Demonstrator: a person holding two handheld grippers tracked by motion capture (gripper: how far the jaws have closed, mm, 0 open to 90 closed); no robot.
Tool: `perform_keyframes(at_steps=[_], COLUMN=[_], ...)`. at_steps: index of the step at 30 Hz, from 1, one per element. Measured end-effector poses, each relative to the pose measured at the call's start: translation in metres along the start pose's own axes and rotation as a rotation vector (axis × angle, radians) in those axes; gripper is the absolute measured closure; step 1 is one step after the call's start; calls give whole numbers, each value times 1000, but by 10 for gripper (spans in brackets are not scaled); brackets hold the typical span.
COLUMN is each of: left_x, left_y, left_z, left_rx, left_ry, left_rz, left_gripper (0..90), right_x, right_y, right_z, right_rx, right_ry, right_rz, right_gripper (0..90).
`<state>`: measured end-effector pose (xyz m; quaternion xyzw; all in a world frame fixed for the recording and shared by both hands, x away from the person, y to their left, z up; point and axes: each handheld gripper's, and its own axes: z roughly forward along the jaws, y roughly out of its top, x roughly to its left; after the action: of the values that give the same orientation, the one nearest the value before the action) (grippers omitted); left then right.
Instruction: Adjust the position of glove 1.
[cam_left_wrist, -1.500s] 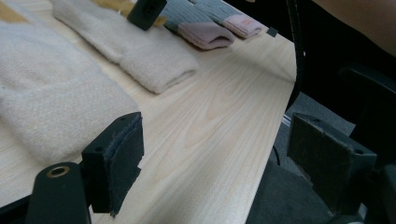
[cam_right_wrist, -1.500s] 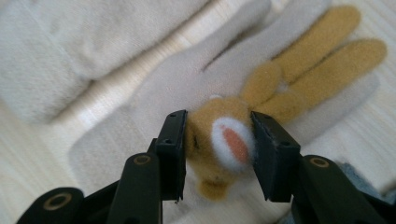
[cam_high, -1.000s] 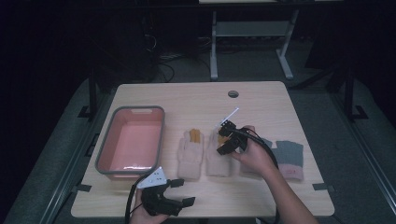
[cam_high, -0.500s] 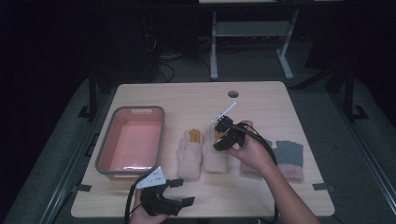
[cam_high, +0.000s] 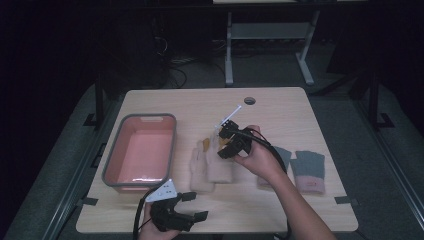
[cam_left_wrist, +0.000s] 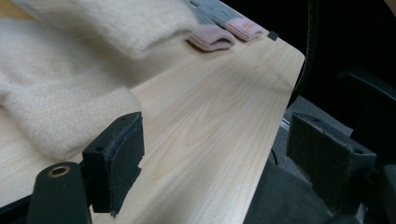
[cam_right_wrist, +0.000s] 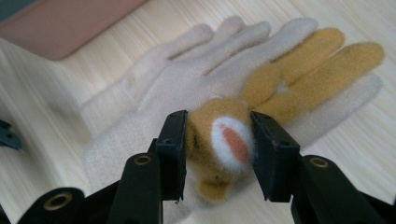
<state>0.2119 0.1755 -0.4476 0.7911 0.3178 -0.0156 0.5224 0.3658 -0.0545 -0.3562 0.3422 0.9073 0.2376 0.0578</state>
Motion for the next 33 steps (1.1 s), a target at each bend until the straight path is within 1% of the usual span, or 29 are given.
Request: perform_keyframes(at_steps=[1, 2, 3, 5, 7, 10, 11, 12, 13, 16, 17, 20, 21, 22, 27, 28, 29, 33], left_x=[0, 0, 0, 0, 0, 0, 0, 0, 0, 0, 0, 0, 0, 0, 0, 0, 0, -1], left_y=[0, 0, 0, 0, 0, -1, 0, 0, 0, 0, 0, 0, 0, 0, 0, 0, 0, 0], left_z=[0, 0, 0, 0, 0, 0, -1, -1, -1, -1, -1, -1, 0, 0, -1, -1, 0, -1], left_rx=[0, 0, -4, -3, 3, -4, -4, -4, 0, -4, -3, -2, -6, -6, -6, -6, -6, -7], left_ry=[1, 1, -1, 0, 1, 0, 1, 1, 3, 5, 5, 3, 1, 1, 1, 1, 1, 2], left_rz=[-1, -1, -4, 1, 3, -1, 0, 0, 7, 0, -1, 3, 0, 0, 10, 10, 8, 6], left_gripper=[195, 194, 194, 194, 194, 194, 194, 194, 194, 194, 194, 194, 194, 194, 194, 194, 195, 195], right_x=[3, 3, 6, 7, 9, 10, 13, 13, 15, 18, 20, 22, 22, 22, 26, 26, 27, 25], right_y=[5, 5, 10, 13, 18, 20, 23, 23, 26, 27, 28, 29, 29, 29, 26, 26, 26, 24], right_z=[2, 2, 5, 6, 13, 16, 21, 21, 26, 30, 34, 39, 43, 43, 54, 54, 57, 62], right_rx=[-2, -2, 1, 2, 9, 10, 15, 15, 16, 19, 28, 34, 36, 36, 59, 59, 70, 70], right_ry=[0, 0, 1, -2, 7, 13, 16, 16, 21, 32, 31, 38, 44, 44, 50, 50, 44, 50], right_rz=[-6, -6, -17, -17, -13, -11, -10, -10, -9, -9, -12, -10, -2, -2, 2, 2, 7, 25], right_gripper=[583, 583, 583, 583, 584, 584, 584, 584, 584, 583, 584, 583, 583, 583, 582, 582, 581, 580])
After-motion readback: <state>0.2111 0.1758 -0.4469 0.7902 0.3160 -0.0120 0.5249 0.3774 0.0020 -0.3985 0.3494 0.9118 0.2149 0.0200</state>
